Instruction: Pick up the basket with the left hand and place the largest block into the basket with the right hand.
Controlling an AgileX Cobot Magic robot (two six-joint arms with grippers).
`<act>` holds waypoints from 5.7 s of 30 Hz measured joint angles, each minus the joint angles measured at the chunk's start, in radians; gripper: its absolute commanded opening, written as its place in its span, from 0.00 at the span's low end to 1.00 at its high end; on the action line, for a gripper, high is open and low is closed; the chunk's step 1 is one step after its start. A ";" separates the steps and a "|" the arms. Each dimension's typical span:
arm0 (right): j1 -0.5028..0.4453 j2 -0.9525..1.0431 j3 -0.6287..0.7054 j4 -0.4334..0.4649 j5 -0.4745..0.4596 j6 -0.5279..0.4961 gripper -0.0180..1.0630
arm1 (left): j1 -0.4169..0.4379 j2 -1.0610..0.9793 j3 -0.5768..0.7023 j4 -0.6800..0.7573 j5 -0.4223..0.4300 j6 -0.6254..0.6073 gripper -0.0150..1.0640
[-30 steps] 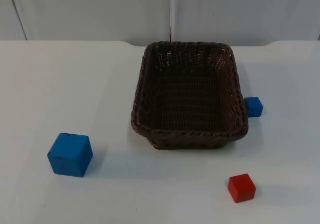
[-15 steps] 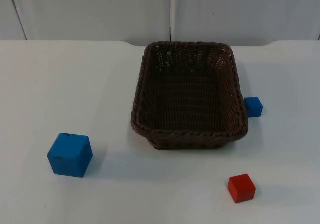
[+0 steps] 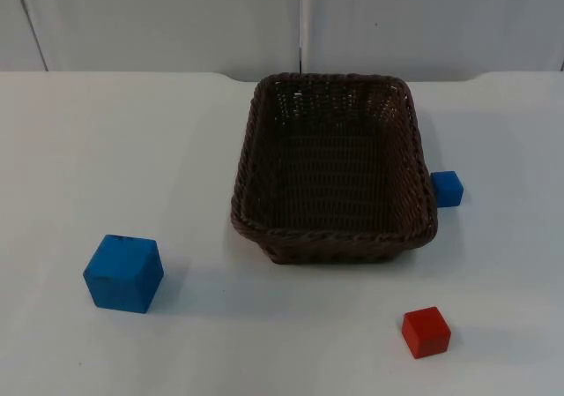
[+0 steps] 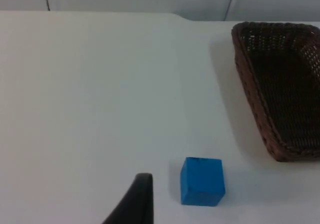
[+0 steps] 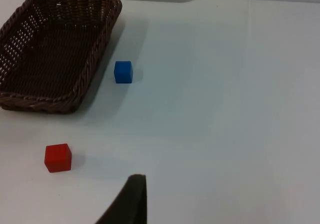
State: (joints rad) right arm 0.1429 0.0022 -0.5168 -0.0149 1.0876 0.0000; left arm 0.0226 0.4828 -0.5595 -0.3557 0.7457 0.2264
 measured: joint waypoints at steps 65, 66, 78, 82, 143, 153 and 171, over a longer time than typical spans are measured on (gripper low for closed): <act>0.000 0.000 0.000 0.000 -0.002 0.000 0.99 | -0.170 1.457 -0.768 -0.382 -0.113 0.350 0.99; 0.000 0.000 0.000 0.000 -0.002 0.000 0.99 | -0.170 1.477 -0.784 -0.377 -0.105 0.339 0.99; 0.000 0.000 0.000 0.000 -0.002 0.000 0.99 | -0.273 1.629 -0.926 -0.155 -0.080 0.170 0.99; 0.000 0.000 0.000 0.000 -0.002 0.000 0.99 | -0.300 1.668 -0.958 -0.125 -0.079 0.128 0.99; 0.000 0.000 0.000 0.000 -0.002 0.000 0.99 | -0.325 1.740 -0.988 -0.319 -0.022 0.112 0.01; 0.000 0.000 0.000 0.000 -0.002 0.000 0.99 | -0.299 1.603 -0.988 -0.329 0.085 0.107 0.01; 0.000 0.000 0.000 0.000 -0.002 0.000 0.99 | -0.180 1.485 -0.988 -0.331 0.279 0.103 0.01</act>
State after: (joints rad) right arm 0.1429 0.0022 -0.5168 -0.0149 1.0857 0.0000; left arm -0.1572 1.9680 -1.5473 -0.6867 1.0242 0.3297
